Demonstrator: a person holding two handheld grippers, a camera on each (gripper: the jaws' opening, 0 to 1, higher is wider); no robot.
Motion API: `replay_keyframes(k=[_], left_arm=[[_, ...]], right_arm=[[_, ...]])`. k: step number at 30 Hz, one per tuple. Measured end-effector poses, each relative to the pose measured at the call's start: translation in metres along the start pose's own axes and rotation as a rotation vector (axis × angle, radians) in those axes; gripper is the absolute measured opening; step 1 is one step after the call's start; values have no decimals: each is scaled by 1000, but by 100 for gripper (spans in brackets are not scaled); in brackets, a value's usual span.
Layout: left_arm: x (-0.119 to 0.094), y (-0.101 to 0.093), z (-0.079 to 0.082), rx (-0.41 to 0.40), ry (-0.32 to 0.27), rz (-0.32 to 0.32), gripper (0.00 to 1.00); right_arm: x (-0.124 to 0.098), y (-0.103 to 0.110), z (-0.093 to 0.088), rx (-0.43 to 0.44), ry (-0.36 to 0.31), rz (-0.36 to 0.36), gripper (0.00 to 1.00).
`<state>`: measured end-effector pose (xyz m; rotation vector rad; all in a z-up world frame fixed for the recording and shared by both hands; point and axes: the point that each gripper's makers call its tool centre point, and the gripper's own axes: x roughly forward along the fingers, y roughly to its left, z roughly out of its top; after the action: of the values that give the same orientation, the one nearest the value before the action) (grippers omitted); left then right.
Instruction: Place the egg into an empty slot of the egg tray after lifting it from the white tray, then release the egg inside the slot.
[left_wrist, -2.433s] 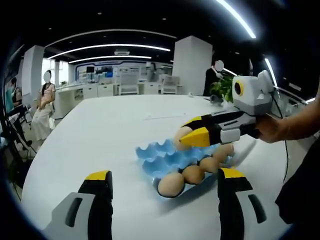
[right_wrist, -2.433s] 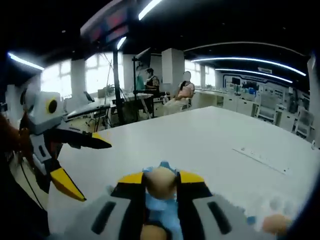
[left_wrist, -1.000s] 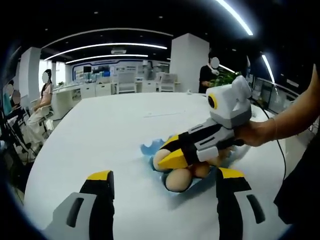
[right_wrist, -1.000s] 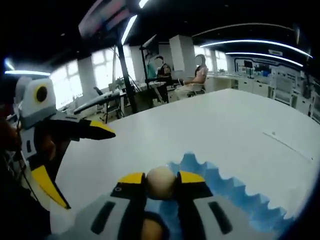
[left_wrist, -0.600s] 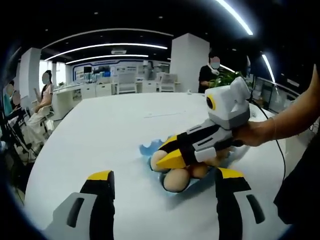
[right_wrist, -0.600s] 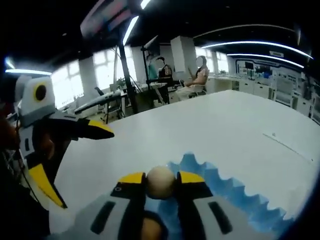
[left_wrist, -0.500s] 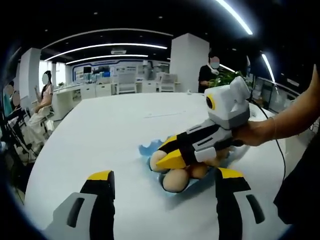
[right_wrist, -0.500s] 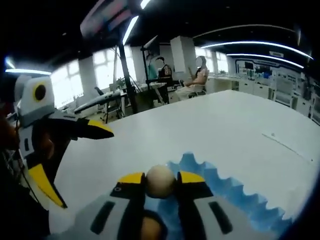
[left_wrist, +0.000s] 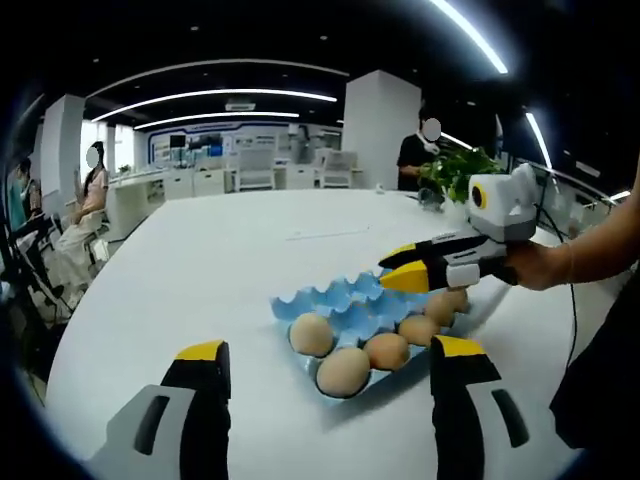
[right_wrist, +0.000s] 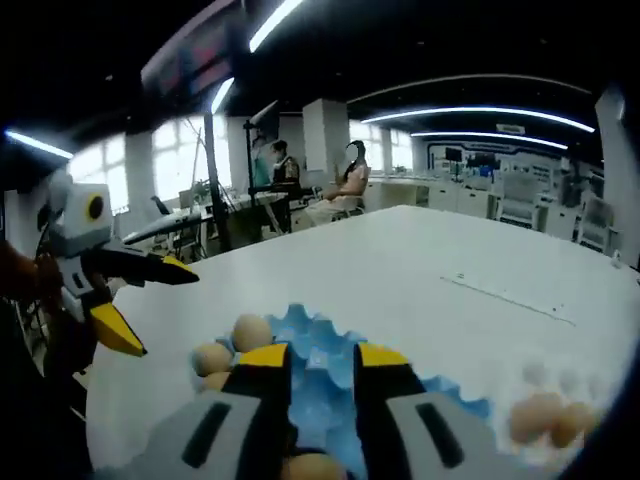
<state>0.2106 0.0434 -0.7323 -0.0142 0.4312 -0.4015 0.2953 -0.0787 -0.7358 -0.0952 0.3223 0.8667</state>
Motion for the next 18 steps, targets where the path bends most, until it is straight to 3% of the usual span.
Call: replay_keyframes(k=[2, 5, 11, 18], left_arm=[[1, -1, 0, 0, -2, 4, 83], [1, -1, -1, -2, 0, 10, 83], [3, -4, 0, 0, -2, 21, 83], [4, -7, 2, 2, -10, 31, 83]], right_arm=[[-24, -30, -3, -36, -8, -100, 24], [-54, -65, -12, 10, -9, -207, 24], [-98, -117, -37, 55, 30, -383, 24], [-114, -140, -57, 90, 78, -455, 24]])
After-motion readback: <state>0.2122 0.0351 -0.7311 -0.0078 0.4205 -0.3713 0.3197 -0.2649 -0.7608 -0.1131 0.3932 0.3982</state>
